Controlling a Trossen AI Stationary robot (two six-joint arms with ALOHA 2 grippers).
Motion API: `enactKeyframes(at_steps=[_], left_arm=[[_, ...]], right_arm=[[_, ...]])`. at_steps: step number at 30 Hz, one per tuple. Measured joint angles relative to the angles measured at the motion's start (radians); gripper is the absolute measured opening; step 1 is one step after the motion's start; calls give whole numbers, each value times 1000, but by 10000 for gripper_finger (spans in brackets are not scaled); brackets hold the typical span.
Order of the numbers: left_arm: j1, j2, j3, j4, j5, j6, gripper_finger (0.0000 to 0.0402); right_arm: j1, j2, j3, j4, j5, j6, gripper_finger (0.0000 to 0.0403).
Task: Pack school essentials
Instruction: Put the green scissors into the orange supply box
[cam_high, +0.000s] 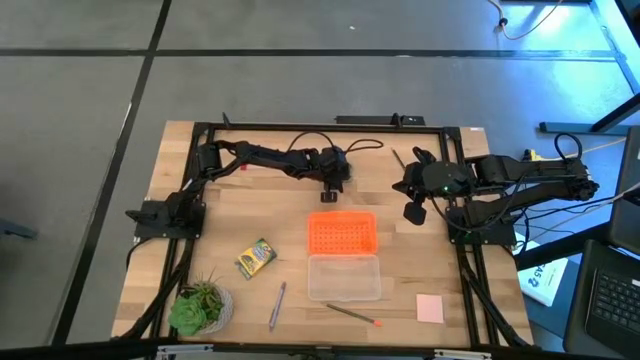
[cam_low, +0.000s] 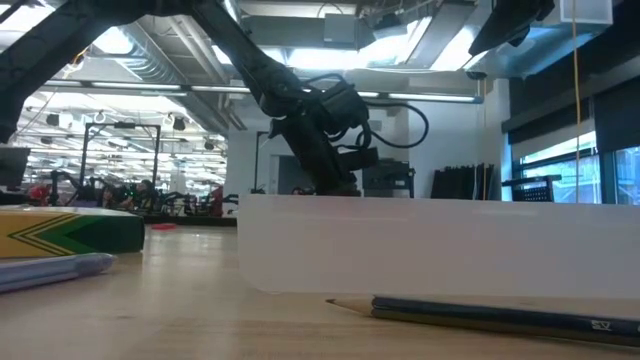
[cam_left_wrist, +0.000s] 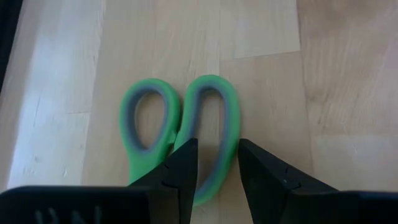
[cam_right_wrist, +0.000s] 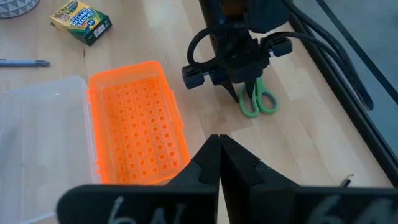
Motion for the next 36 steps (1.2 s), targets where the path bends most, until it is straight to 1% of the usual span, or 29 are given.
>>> enactKeyframes(at_steps=[11,16,22,28,36], left_arm=[[-20,0,0,-14,12,-3,110],[-24,-2,1,-39,30,-46,110],[-28,-2,2,-59,68,-52,110],[-37,-3,1,-57,53,-47,110],[-30,-2,0,-61,63,-53,110]], right_arm=[[0,0,0,0,0,0,9],[0,0,0,0,0,0,9],[0,0,0,0,0,0,9],[0,0,0,0,0,0,9],[0,0,0,0,0,0,9]])
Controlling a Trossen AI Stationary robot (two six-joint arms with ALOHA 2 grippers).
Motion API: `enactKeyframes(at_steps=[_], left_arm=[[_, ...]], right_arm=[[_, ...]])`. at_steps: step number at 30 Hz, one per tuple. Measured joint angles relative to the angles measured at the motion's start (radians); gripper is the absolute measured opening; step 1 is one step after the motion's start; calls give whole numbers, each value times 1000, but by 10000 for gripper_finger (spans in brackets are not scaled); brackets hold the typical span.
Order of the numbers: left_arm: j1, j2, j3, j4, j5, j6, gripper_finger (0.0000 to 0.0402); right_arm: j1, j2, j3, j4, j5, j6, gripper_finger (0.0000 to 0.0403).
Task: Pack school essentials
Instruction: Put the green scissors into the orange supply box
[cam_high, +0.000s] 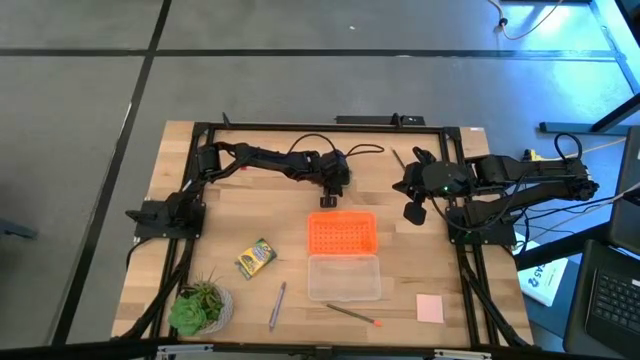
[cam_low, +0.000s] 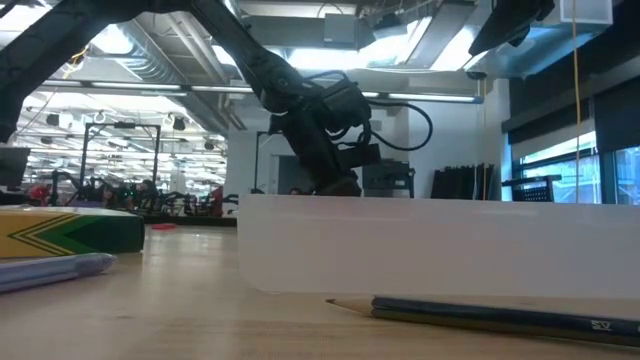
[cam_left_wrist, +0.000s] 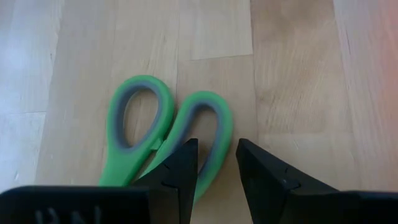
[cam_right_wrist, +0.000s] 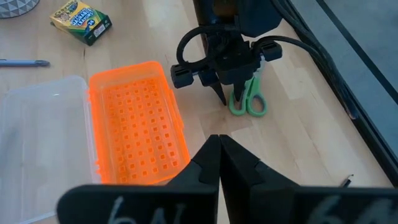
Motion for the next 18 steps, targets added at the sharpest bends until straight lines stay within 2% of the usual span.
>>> enactKeyframes(at_steps=[18], left_arm=[[4,1,-2,7,-23,-16,110]], right_arm=[[0,0,0,0,0,0,9]])
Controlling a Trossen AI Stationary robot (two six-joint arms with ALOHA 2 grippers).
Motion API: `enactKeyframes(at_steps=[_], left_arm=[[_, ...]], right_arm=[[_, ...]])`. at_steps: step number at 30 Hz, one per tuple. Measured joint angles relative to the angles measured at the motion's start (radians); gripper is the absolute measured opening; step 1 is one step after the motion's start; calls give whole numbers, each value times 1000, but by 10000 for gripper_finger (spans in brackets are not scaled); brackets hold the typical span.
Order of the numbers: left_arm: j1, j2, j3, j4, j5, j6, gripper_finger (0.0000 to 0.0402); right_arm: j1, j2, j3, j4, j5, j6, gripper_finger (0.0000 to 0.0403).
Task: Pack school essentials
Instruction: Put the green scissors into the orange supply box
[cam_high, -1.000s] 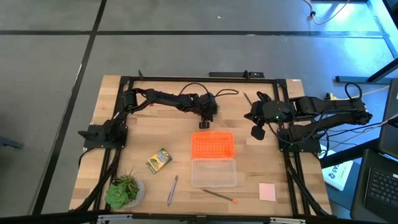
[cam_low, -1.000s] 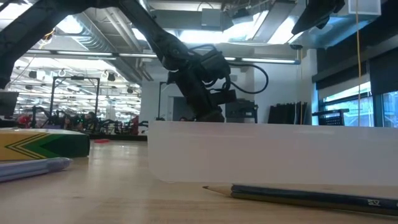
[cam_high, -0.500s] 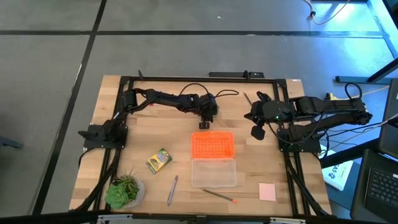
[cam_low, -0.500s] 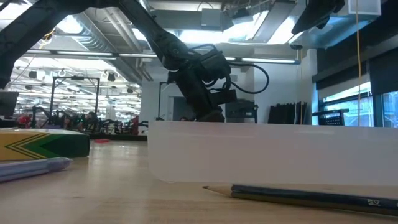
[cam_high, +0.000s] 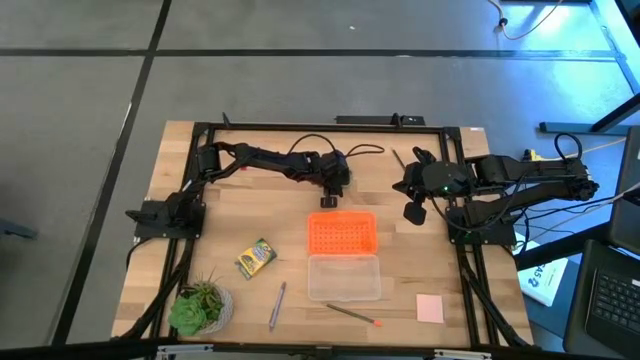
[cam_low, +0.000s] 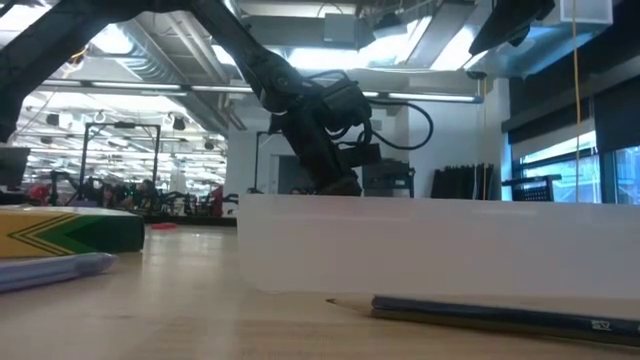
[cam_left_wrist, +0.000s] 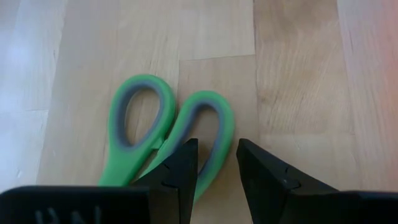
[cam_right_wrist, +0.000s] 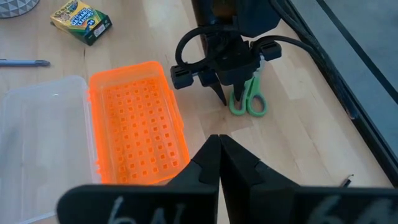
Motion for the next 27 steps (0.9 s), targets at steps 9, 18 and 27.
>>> enactKeyframes(at_steps=[9,18,27], left_arm=[[2,15,-2,1,27,-54,110],[-6,15,-3,3,-11,-1,87],[-28,15,-3,4,-30,26,9]], right_arm=[[0,0,0,0,0,0,9],[0,0,0,0,0,0,9],[0,0,0,0,0,0,9]])
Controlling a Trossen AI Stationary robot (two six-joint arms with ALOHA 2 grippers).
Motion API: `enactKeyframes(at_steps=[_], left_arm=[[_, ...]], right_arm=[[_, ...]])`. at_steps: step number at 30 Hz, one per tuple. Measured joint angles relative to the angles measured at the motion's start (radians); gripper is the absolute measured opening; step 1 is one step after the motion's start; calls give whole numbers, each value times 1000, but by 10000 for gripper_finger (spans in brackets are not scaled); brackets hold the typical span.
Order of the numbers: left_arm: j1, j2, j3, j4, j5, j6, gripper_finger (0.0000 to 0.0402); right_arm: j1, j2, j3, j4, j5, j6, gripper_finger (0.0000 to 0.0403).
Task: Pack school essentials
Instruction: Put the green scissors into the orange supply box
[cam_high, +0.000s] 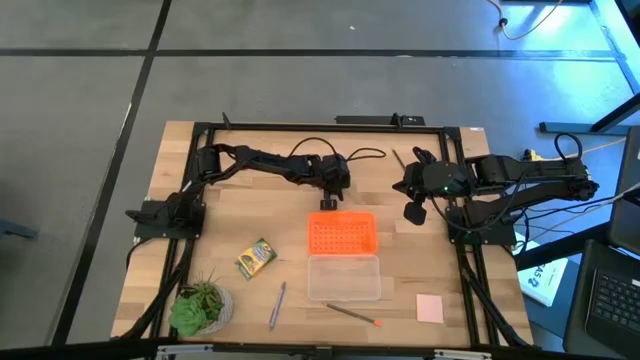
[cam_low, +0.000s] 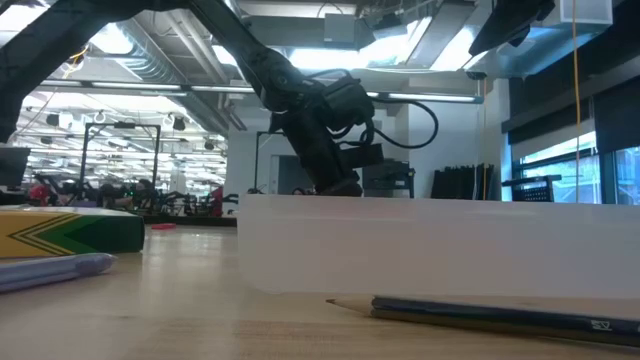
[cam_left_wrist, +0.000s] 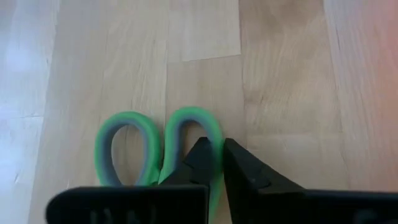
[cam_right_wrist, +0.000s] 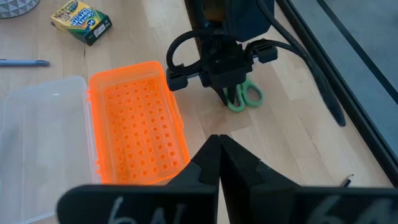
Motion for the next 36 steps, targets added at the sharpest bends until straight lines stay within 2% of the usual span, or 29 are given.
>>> enactKeyframes(at_steps=[36], left_arm=[[-27,-56,-3,-66,-12,-8,2]], right_arm=[[0,0,1,0,0,-21,9]])
